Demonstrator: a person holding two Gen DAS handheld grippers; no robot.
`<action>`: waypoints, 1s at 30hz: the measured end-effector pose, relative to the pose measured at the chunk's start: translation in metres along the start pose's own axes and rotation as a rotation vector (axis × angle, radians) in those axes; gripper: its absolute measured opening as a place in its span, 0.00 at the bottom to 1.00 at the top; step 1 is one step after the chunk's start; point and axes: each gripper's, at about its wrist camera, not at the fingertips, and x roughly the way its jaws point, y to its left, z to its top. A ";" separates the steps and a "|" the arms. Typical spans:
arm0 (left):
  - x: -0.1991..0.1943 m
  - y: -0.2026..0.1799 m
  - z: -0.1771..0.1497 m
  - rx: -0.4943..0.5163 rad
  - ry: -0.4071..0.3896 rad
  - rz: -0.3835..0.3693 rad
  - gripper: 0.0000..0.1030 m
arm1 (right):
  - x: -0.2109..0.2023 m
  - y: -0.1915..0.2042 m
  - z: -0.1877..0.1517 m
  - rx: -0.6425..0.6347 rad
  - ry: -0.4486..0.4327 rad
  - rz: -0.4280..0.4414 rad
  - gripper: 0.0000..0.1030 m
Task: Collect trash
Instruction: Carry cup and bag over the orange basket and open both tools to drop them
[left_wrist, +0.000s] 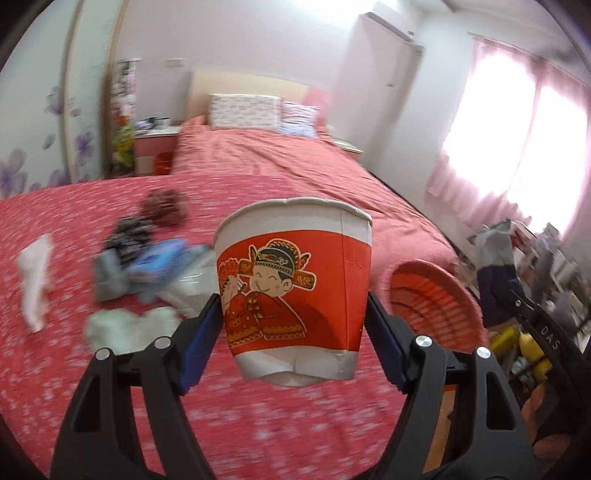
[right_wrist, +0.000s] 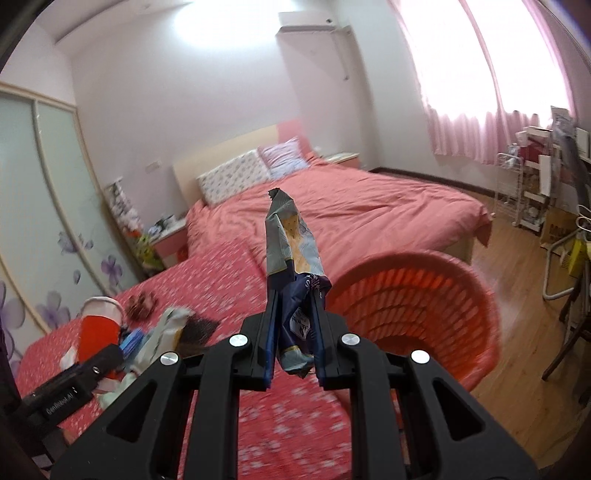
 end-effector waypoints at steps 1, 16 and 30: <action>0.004 -0.010 0.001 0.012 0.005 -0.017 0.72 | -0.001 -0.008 0.002 0.010 -0.010 -0.012 0.16; 0.099 -0.140 0.003 0.193 0.103 -0.249 0.72 | 0.033 -0.088 0.006 0.145 -0.023 -0.092 0.16; 0.171 -0.165 -0.009 0.208 0.224 -0.249 0.78 | 0.054 -0.119 0.005 0.215 0.015 -0.100 0.20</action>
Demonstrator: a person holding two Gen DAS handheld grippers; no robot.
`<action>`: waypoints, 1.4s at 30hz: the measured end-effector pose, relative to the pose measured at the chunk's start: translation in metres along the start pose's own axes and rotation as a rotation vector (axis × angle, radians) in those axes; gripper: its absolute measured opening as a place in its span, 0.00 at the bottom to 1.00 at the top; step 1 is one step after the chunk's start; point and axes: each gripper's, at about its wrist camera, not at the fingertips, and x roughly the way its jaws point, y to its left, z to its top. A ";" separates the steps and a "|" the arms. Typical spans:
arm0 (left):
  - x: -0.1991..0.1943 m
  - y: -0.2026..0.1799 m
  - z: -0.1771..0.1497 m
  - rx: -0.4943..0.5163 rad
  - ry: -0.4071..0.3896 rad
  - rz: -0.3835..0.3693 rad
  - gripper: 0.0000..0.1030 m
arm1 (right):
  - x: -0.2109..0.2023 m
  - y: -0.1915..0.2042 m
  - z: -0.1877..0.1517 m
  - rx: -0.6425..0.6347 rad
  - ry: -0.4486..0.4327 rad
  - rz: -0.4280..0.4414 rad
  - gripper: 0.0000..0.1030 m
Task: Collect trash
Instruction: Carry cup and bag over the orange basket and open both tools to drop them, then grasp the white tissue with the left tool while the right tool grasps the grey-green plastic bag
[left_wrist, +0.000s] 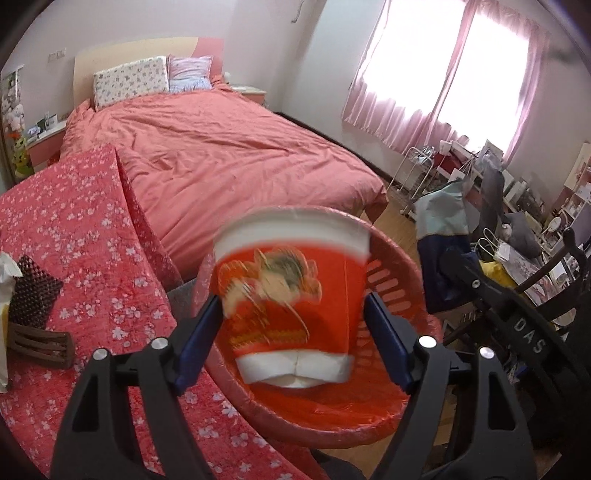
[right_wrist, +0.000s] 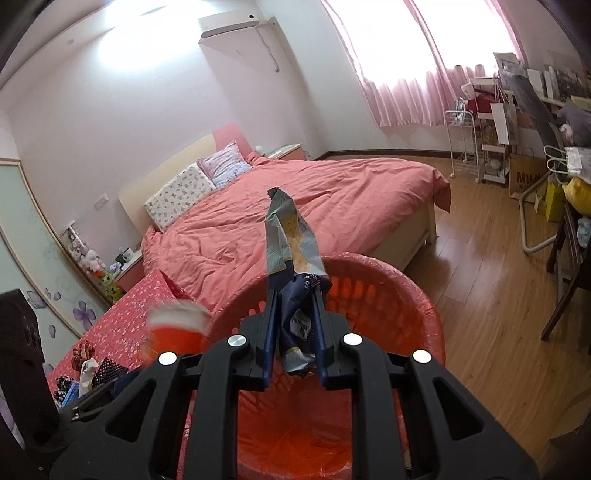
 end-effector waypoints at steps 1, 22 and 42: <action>0.001 0.003 -0.001 -0.005 0.003 0.005 0.81 | 0.000 -0.001 0.000 0.004 0.010 -0.001 0.27; -0.106 0.074 -0.039 -0.063 -0.083 0.279 0.90 | -0.027 0.036 0.000 -0.094 0.014 -0.044 0.45; -0.274 0.305 -0.133 -0.444 -0.166 0.750 0.92 | -0.021 0.170 -0.085 -0.360 0.189 0.133 0.52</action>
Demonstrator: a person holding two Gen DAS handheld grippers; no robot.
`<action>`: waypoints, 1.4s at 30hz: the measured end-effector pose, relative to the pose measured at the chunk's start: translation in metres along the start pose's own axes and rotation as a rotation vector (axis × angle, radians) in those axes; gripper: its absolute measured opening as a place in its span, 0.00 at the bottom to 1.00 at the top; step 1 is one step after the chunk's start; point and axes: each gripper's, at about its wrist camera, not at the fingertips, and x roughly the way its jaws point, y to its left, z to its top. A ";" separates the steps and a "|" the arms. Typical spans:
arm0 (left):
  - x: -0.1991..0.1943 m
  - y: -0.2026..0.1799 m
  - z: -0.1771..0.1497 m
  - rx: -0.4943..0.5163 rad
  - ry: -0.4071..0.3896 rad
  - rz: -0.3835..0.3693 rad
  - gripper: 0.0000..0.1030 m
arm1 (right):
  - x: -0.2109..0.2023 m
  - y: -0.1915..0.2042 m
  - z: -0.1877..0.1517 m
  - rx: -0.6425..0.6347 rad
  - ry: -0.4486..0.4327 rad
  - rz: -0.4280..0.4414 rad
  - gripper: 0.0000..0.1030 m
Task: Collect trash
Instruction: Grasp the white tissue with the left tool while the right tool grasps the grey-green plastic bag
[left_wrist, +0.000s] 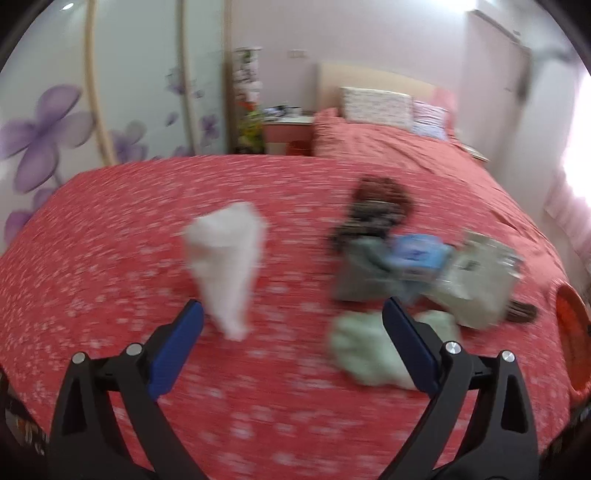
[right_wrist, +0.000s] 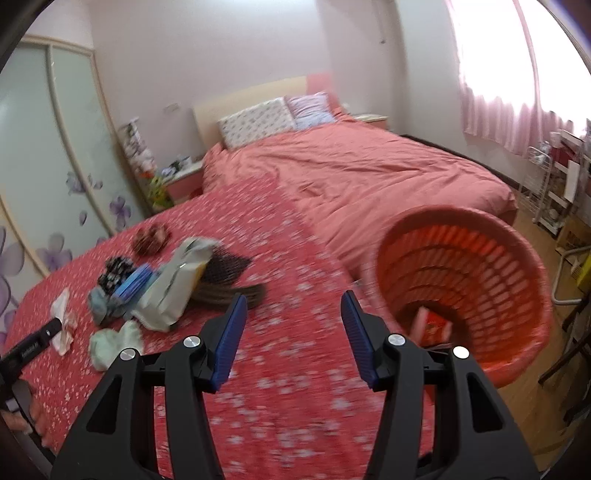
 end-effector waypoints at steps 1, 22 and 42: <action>0.003 0.011 0.002 -0.017 0.004 0.012 0.92 | 0.005 0.009 -0.002 -0.014 0.010 0.006 0.52; 0.103 0.066 0.036 -0.170 0.127 -0.094 0.79 | 0.056 0.109 -0.010 -0.156 0.078 0.033 0.52; 0.086 0.072 0.038 -0.150 0.088 -0.140 0.70 | 0.092 0.106 0.002 -0.059 0.116 0.038 0.62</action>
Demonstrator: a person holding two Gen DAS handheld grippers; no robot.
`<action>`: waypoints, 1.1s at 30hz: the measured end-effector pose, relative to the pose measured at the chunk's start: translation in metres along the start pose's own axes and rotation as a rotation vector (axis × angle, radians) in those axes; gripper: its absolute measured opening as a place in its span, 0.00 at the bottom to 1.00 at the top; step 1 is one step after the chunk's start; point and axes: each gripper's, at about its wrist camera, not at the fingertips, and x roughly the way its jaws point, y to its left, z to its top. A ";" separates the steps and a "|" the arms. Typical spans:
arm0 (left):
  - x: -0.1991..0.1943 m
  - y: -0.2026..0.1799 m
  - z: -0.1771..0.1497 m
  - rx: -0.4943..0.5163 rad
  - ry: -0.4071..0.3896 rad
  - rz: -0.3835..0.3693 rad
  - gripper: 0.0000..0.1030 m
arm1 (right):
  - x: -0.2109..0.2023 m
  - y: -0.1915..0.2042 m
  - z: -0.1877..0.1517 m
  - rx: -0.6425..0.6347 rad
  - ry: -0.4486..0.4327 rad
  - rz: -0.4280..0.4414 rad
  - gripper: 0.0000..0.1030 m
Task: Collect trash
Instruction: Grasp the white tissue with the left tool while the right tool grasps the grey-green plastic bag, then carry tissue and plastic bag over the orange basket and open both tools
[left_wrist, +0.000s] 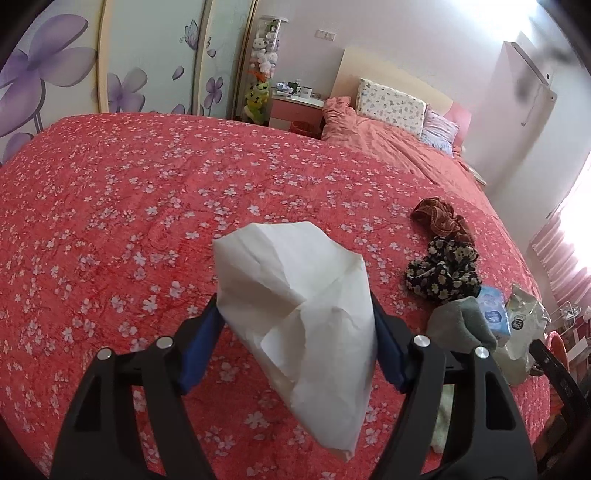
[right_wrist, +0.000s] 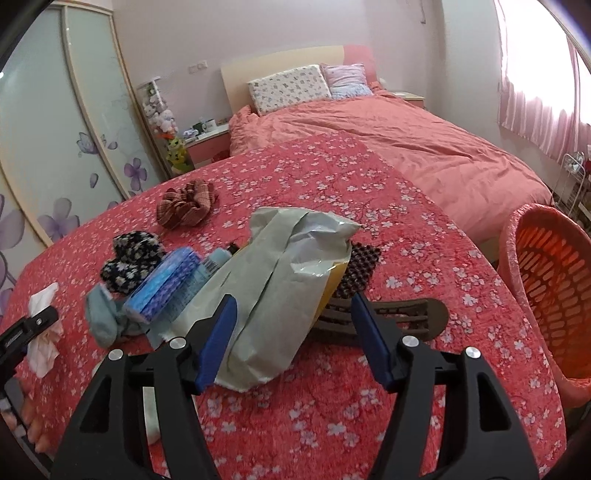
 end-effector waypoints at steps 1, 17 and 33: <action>-0.001 0.000 0.000 0.001 0.001 -0.002 0.70 | 0.002 -0.002 0.001 0.015 0.004 -0.001 0.64; -0.014 -0.015 -0.004 0.024 -0.011 -0.032 0.70 | -0.012 -0.001 0.007 -0.012 -0.030 0.137 0.08; -0.054 -0.056 -0.006 0.090 -0.063 -0.088 0.70 | -0.066 -0.015 0.016 -0.005 -0.174 0.131 0.07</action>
